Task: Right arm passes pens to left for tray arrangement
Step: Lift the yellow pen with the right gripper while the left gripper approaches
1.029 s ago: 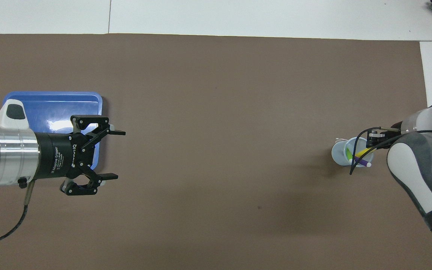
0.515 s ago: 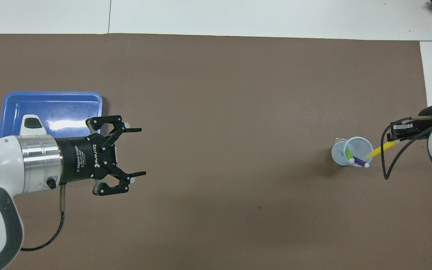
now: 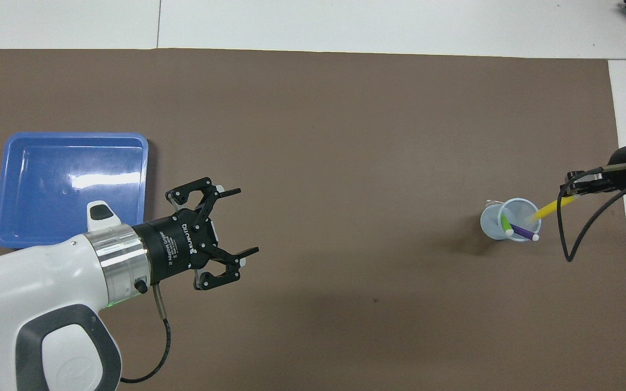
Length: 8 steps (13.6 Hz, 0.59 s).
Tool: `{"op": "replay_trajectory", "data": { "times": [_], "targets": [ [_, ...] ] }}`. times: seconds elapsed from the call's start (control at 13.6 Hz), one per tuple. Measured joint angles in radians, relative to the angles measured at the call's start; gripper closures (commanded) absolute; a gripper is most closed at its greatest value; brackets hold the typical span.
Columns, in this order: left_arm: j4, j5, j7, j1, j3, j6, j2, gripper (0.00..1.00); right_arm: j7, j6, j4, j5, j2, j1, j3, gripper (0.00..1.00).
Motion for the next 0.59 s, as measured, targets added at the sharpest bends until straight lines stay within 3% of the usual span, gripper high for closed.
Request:
{"op": "replay_trajectory", "data": {
  "times": [0.37,0.59],
  "targets": [
    [-0.003,-0.026,-0.007,-0.01,0.002,0.01,0.0,0.0,0.038,-0.03,0.055,0.103,-0.017,0.008,0.01,1.0],
    [-0.003,-0.026,-0.009,-0.01,0.003,0.009,0.0,0.0,0.215,-0.034,0.068,0.263,-0.032,0.011,0.037,1.0]
  ]
}}
